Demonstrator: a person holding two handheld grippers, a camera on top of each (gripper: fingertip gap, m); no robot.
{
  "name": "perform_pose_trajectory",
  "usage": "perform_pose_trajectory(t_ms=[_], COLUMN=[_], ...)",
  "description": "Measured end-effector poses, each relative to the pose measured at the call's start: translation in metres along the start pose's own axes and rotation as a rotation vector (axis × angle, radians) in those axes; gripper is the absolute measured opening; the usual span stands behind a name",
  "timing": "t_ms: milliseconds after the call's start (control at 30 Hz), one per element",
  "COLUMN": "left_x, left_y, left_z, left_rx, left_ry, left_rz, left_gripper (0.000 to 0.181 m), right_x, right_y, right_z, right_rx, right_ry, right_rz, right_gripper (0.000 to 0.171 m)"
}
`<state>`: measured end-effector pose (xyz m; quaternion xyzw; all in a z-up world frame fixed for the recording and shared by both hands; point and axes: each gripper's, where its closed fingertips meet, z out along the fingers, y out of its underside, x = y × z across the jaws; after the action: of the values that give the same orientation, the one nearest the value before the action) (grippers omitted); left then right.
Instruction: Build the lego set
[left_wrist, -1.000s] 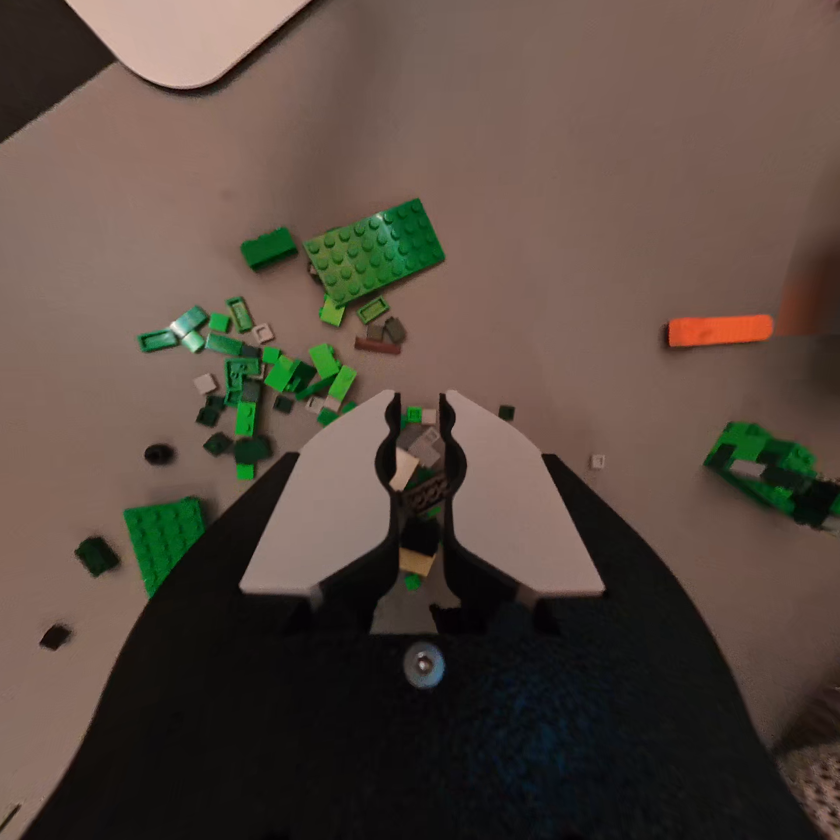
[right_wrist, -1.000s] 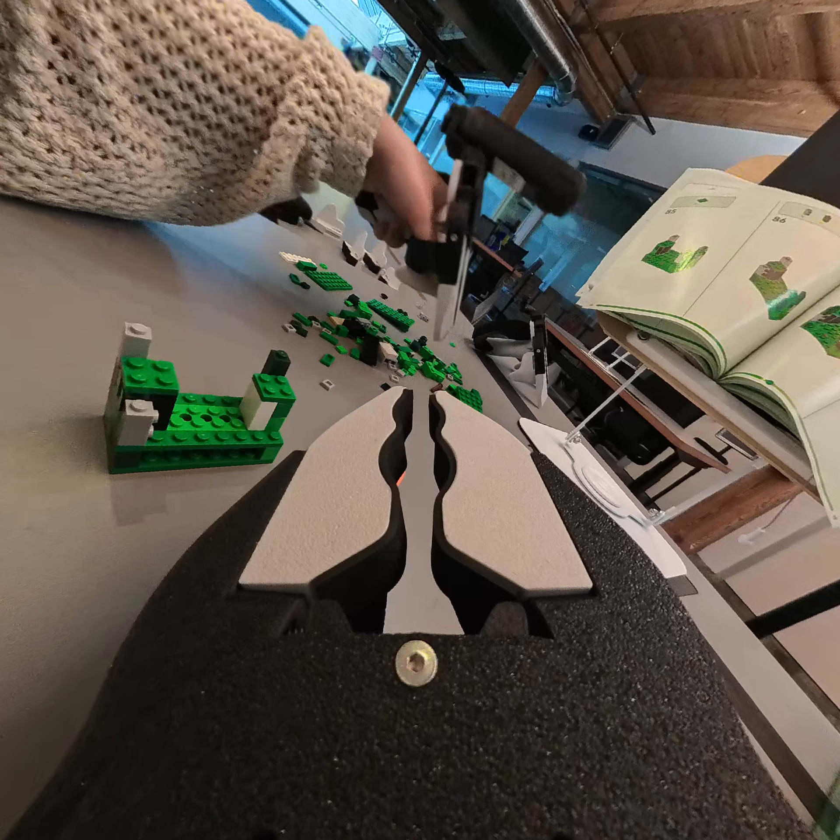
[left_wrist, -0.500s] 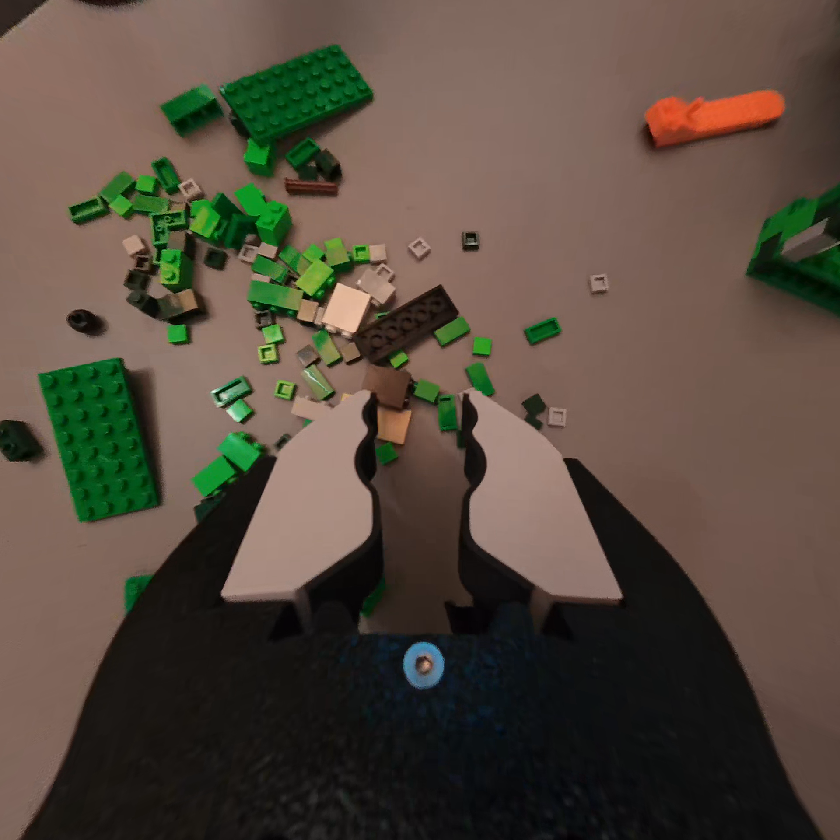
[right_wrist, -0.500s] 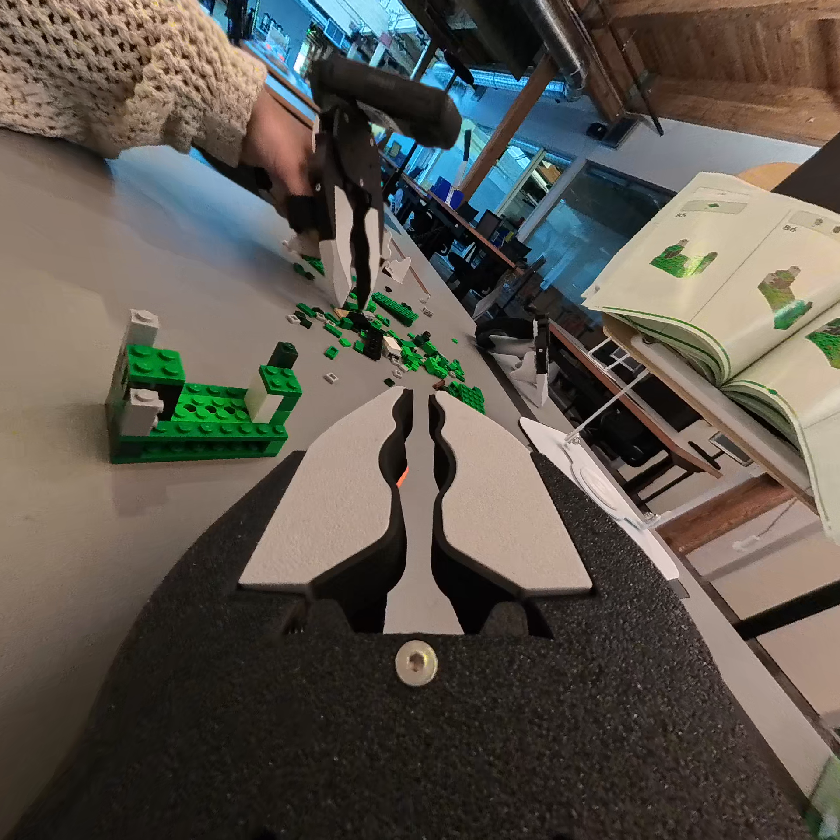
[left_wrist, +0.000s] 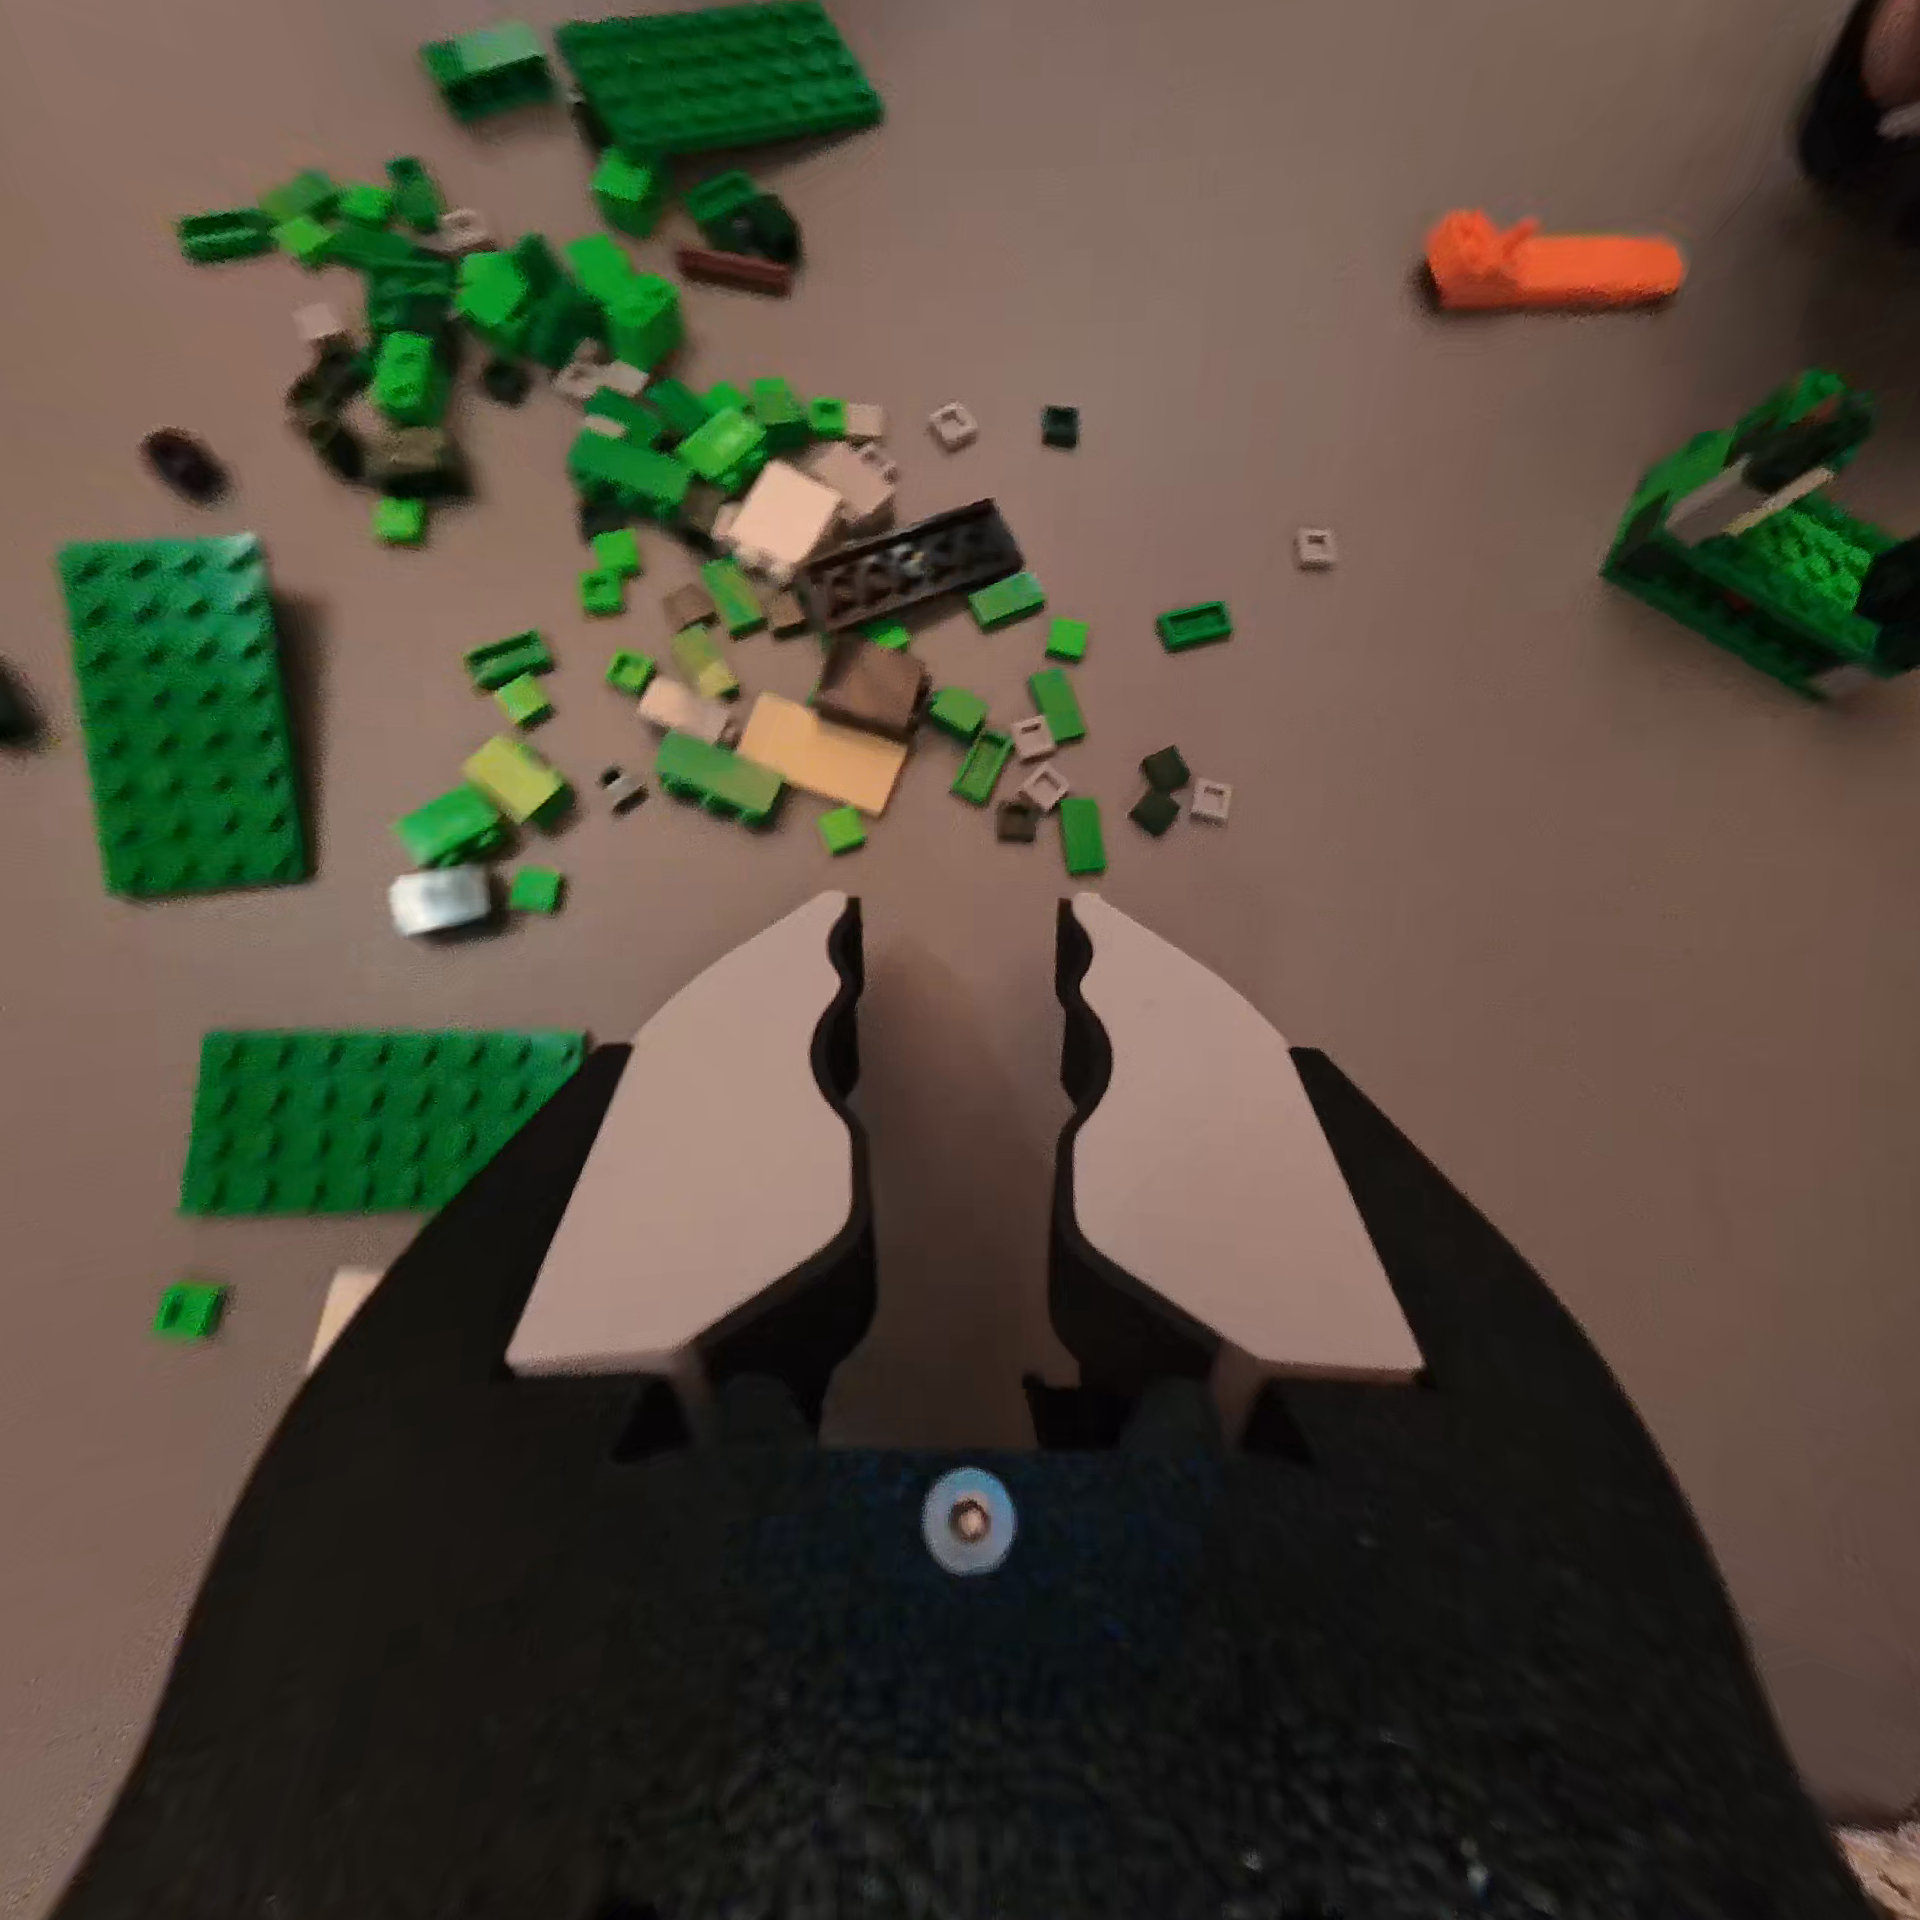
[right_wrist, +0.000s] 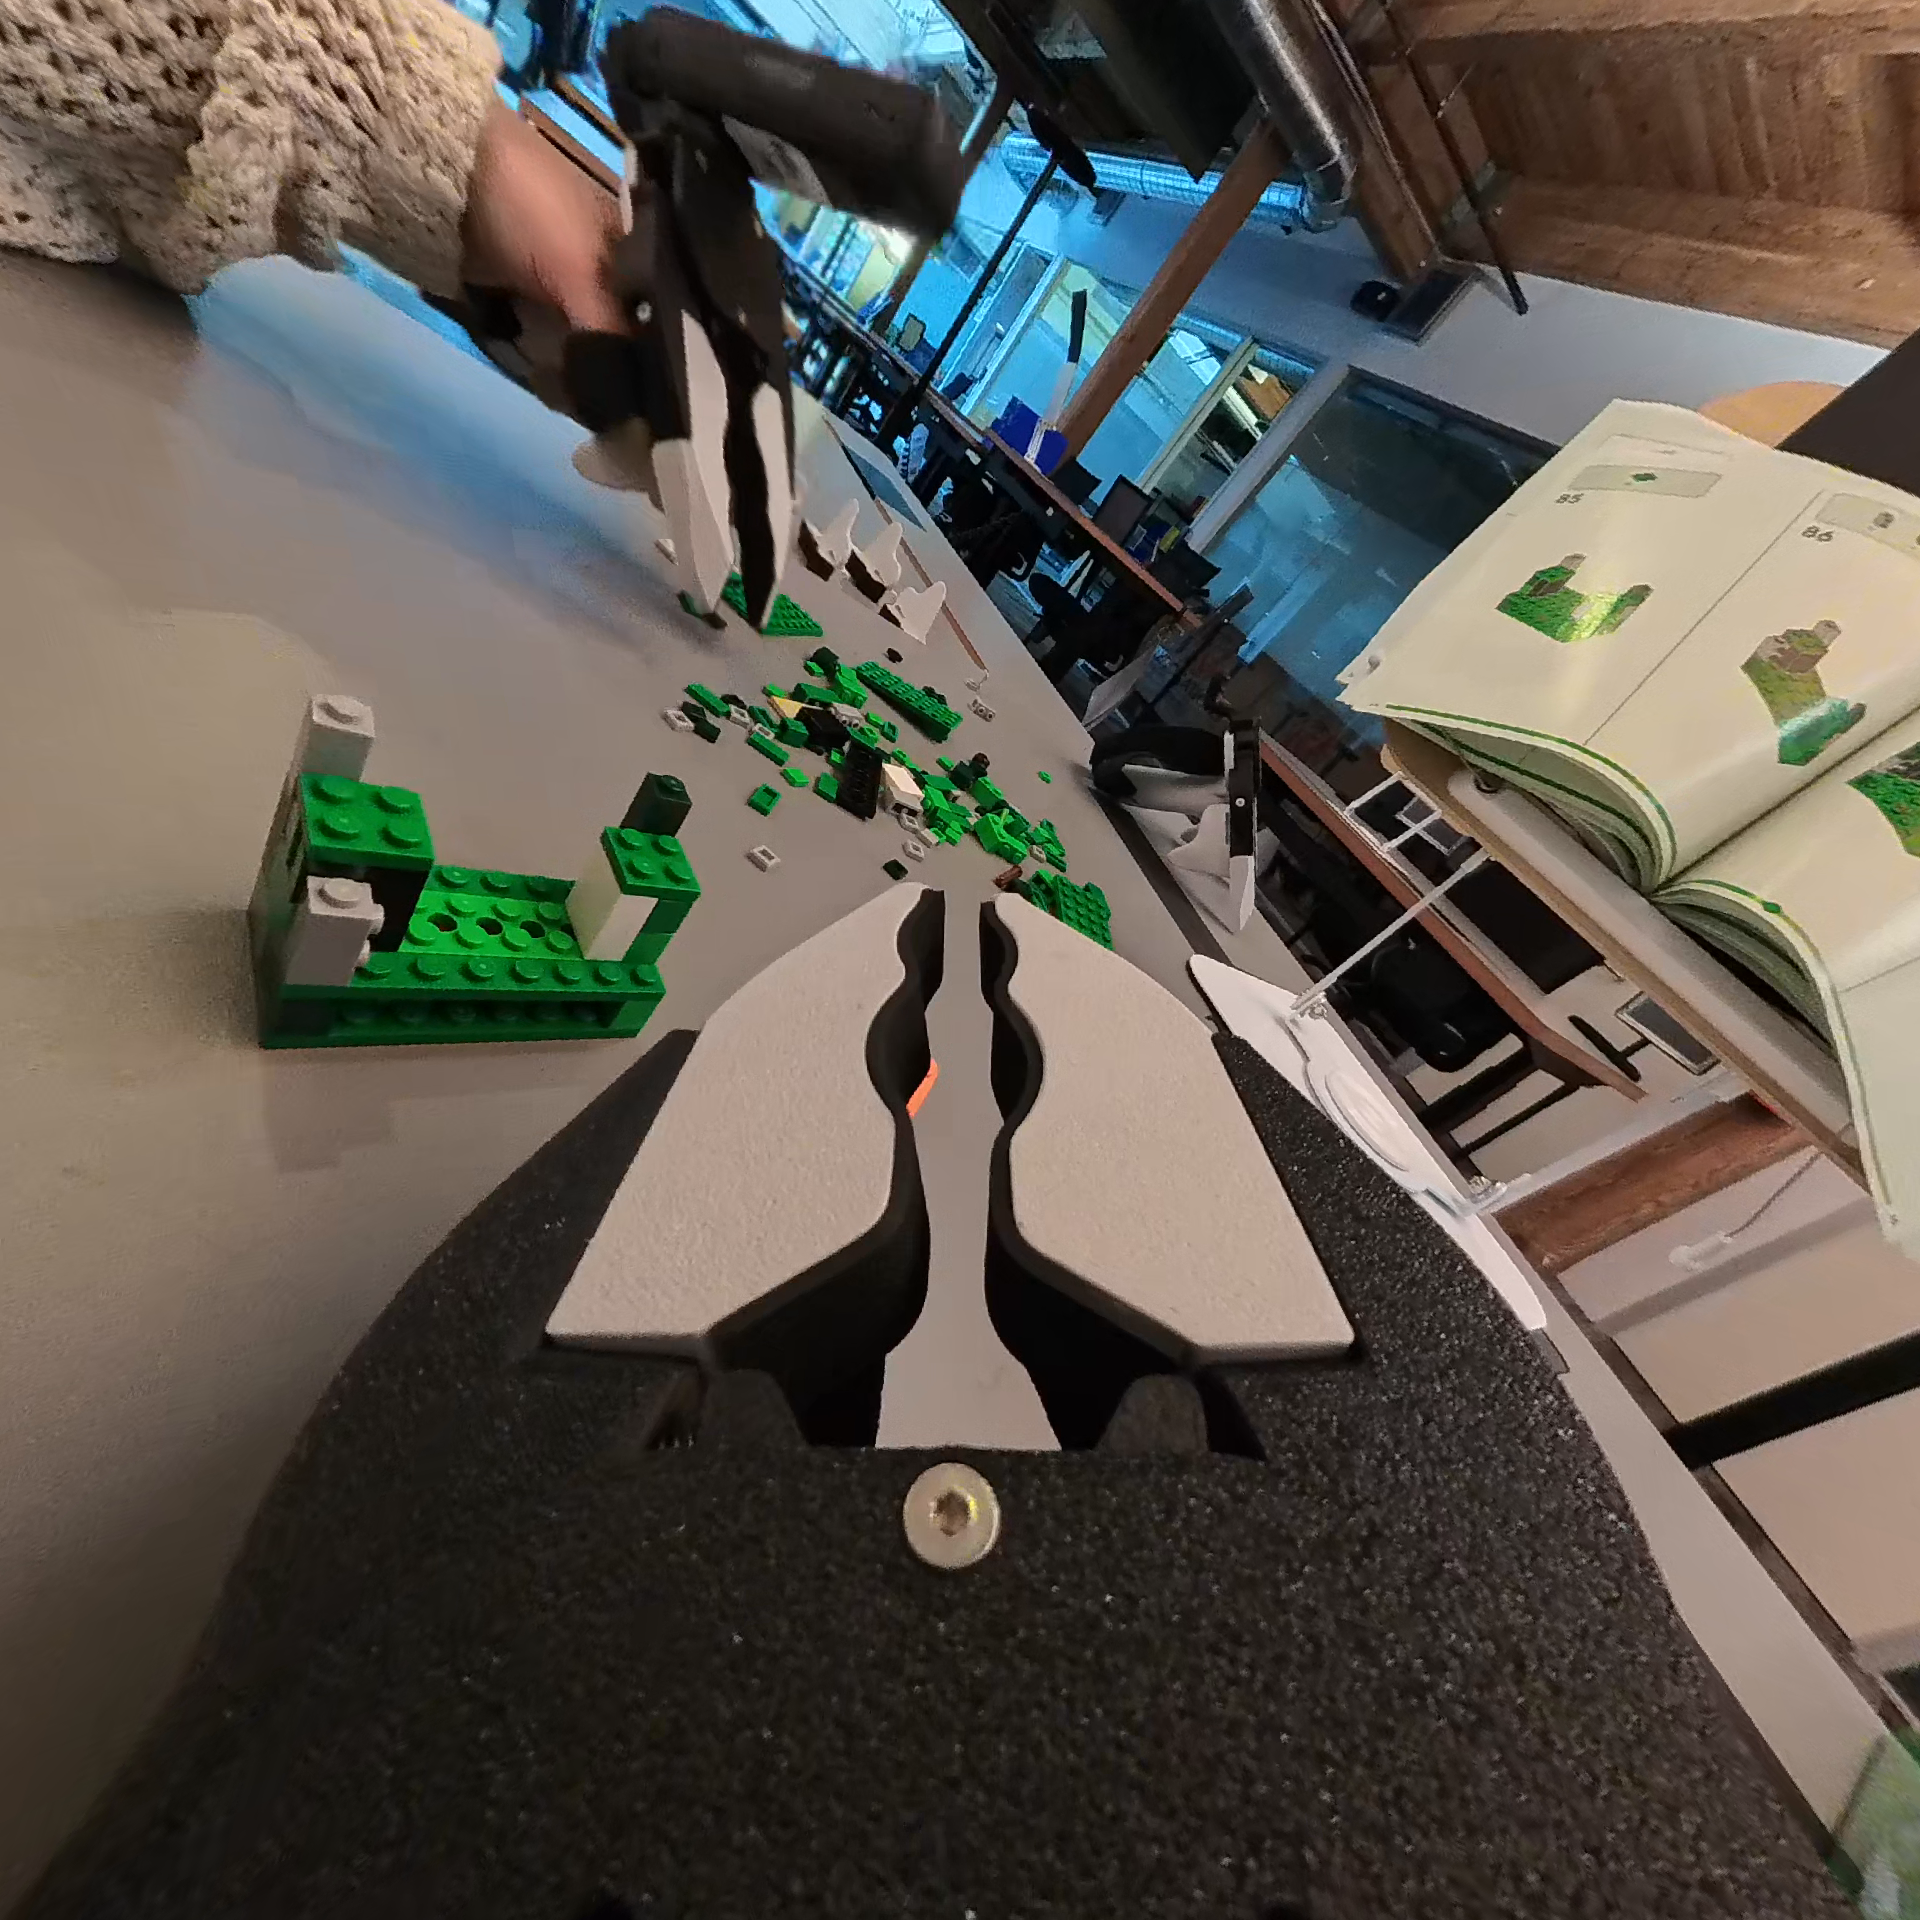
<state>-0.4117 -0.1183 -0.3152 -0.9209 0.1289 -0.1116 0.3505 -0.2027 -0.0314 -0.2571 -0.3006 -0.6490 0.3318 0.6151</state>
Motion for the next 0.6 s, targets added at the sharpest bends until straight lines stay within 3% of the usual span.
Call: perform_pose_trajectory(t_ms=[167,300,400,600], left_x=[-0.022,-0.031,-0.035,-0.046], left_y=[0.017,0.02,0.024,0.035], left_z=[-0.031,-0.055,-0.066,-0.071], left_rx=[0.098,0.284,0.393,0.419], left_ry=[-0.198,-0.361,-0.433,-0.486], left_rz=[-0.083,-0.099,-0.137,-0.202], left_gripper=[0.038,0.034,0.033,0.04], right_x=[-0.001,-0.002,-0.003,-0.002], right_y=[0.0,-0.001,-0.001,-0.001], right_z=[-0.001,-0.001,-0.001,-0.002], right_rx=[-0.003,-0.006,-0.007,-0.005], right_ry=[-0.004,-0.008,-0.01,-0.009], right_rz=[-0.009,-0.019,-0.024,-0.018], right_gripper=[0.006,0.006,0.006,0.006])
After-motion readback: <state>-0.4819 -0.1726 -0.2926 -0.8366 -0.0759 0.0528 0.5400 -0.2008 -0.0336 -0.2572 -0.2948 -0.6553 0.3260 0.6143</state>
